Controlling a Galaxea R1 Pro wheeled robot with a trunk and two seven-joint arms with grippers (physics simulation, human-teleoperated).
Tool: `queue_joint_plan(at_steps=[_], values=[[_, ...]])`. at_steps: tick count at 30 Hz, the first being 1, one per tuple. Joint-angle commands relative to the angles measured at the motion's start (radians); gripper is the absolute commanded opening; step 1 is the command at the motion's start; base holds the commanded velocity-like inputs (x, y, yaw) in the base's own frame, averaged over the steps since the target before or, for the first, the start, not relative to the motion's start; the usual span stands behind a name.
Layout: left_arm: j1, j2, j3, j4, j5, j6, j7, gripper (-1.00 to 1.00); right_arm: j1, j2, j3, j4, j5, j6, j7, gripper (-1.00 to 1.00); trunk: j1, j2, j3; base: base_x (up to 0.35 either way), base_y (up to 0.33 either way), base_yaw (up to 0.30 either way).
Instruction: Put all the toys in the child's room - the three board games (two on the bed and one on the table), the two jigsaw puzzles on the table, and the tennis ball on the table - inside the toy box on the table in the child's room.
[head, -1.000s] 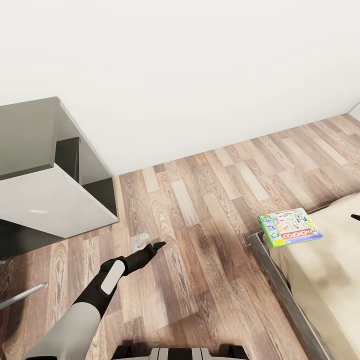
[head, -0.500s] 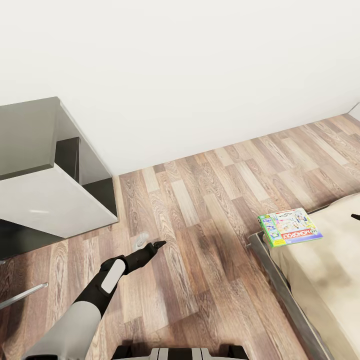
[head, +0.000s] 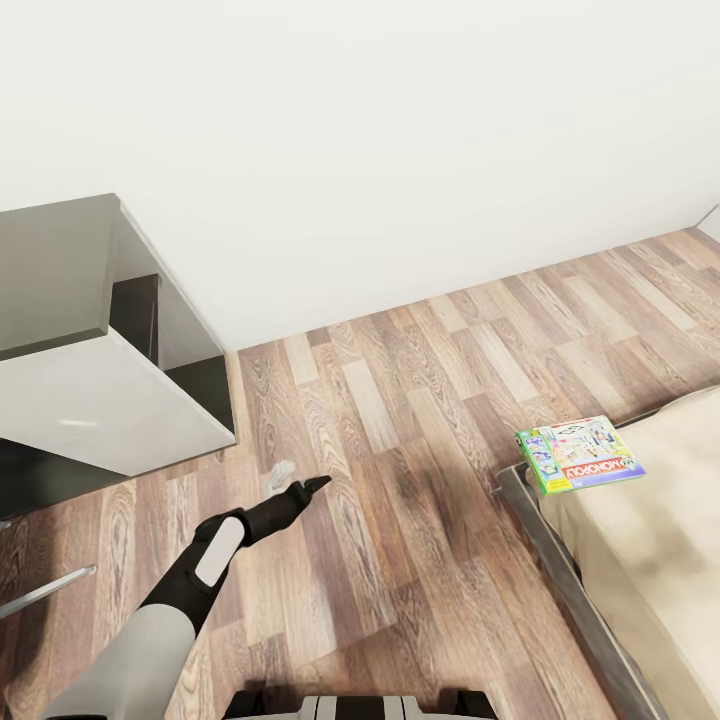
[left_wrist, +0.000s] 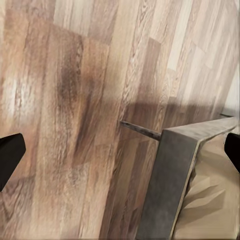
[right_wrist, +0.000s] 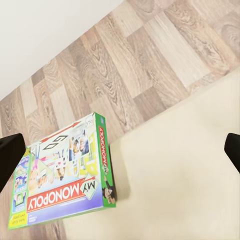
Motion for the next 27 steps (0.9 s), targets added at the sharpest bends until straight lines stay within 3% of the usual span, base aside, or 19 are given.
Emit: queue_joint_plan(at_steps=[1,8,9,27], values=[[-0.001,0.001,0.004,-0.001,0.006,0.013,-0.007,1.00,0.000,-0.001,-0.001,-0.004,-0.003,0.011,0.003,1.00,0.000,0.000,-0.001,0.000,0.000,0.000],[-0.003,0.006,0.004,-0.003,0.008,0.027,-0.046,1.00,0.002,-0.003,-0.001,-0.020,-0.004,0.017,0.003,1.00,0.000,0.000,-0.001,0.000,0.000,0.000],[-0.005,0.007,0.004,-0.004,0.009,0.029,-0.112,1.00,0.002,-0.003,0.000,-0.022,-0.004,0.018,0.004,1.00,0.000,0.000,-0.001,0.000,0.000,0.000],[-0.055,-0.004,0.015,-0.005,0.011,0.056,-0.171,1.00,0.004,-0.004,0.001,-0.035,0.000,0.022,0.038,1.00,0.000,0.000,-0.001,0.000,0.000,0.000]])
